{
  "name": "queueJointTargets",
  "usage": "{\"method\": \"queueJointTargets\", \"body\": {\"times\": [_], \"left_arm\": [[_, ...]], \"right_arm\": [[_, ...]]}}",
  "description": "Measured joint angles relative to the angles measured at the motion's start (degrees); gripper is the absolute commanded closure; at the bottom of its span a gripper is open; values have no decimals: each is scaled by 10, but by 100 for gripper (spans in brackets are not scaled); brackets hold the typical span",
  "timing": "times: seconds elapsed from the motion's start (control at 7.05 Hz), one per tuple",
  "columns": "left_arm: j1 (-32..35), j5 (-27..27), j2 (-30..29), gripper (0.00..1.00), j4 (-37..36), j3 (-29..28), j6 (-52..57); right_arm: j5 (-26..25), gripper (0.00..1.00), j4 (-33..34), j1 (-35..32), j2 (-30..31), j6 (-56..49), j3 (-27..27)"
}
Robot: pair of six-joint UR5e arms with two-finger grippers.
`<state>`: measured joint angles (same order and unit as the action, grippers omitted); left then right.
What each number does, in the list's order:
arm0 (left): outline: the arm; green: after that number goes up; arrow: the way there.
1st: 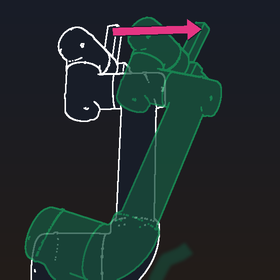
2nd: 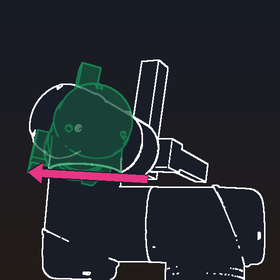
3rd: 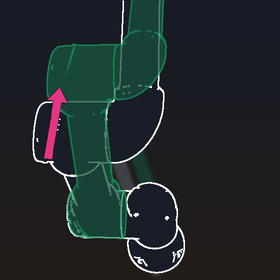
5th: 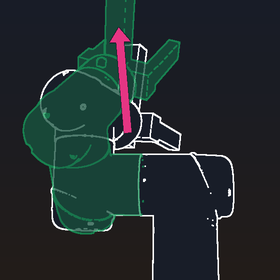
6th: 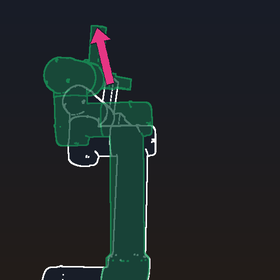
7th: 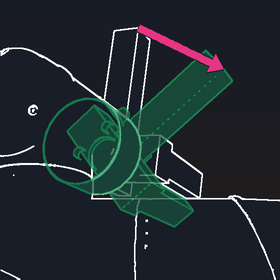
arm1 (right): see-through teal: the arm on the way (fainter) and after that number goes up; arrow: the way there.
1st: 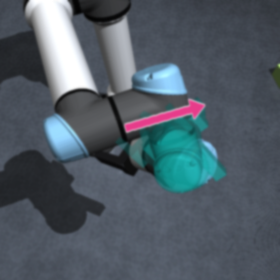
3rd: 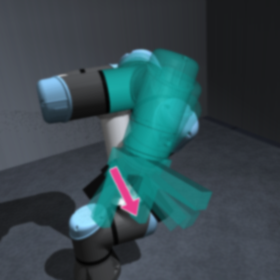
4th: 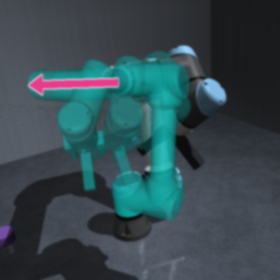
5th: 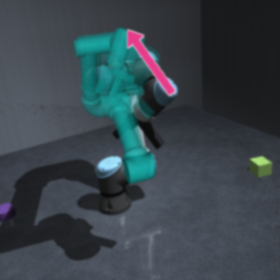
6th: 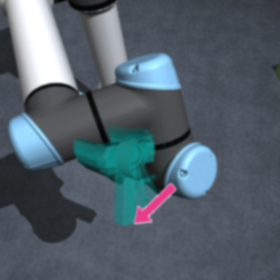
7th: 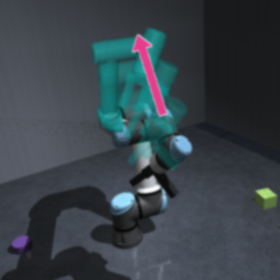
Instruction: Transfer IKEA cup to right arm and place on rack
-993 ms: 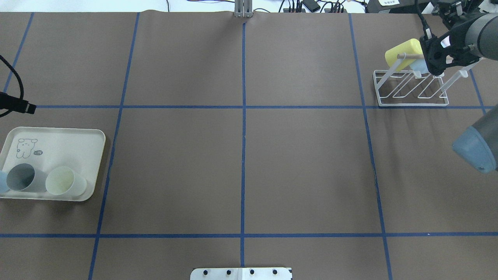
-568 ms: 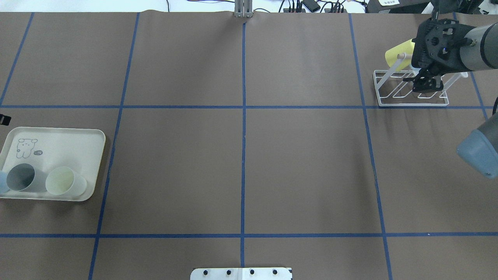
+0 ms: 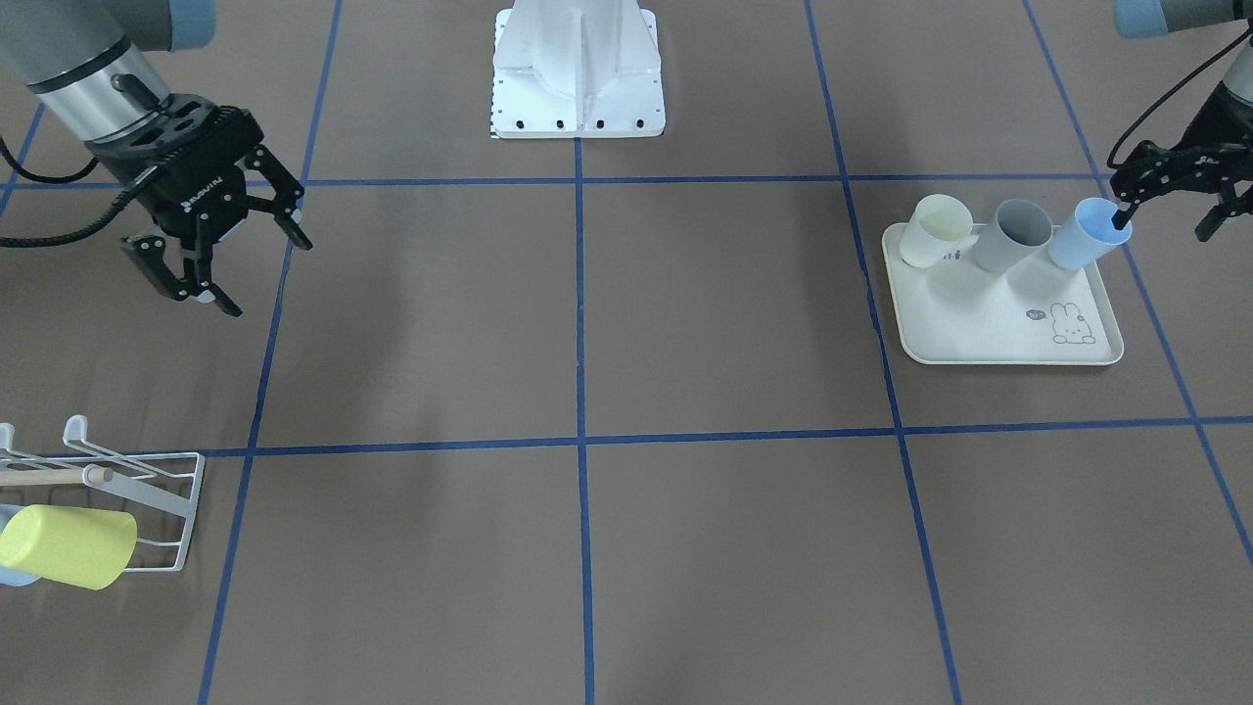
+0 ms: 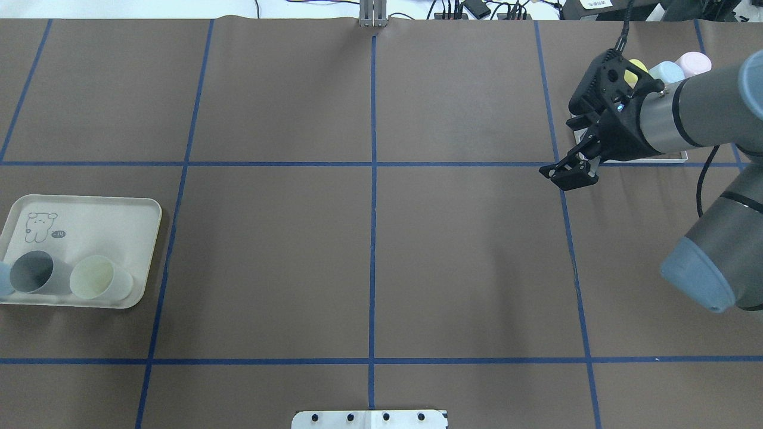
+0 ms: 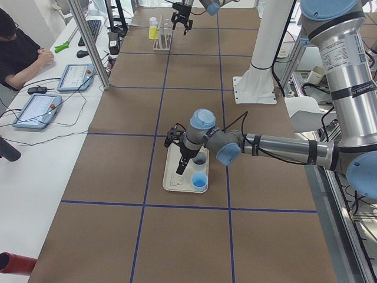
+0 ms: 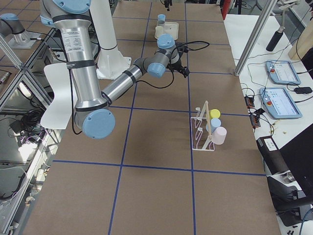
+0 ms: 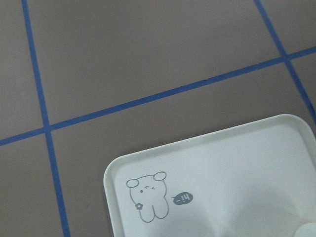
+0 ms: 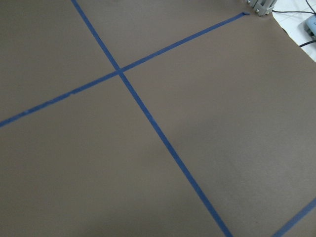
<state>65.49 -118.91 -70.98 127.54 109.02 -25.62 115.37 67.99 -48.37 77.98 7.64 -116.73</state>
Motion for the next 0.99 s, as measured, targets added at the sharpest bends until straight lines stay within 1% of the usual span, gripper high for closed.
{"method": "queueJointTargets", "body": {"times": [0.28,0.43,0.85,0.99], "left_arm": [[-1,4,4,0,91,-81,-1],[-2,0,10,0,118,-102,-5],[-5,-41,35,1,145,-115,-17],[-6,-48,40,11,150,-115,-18]], "right_arm": [[-37,2,2,43,-7,30,0],[-50,2,3,56,-7,33,1],[-58,2,2,69,-7,34,3],[-59,2,2,70,-7,34,3]]}}
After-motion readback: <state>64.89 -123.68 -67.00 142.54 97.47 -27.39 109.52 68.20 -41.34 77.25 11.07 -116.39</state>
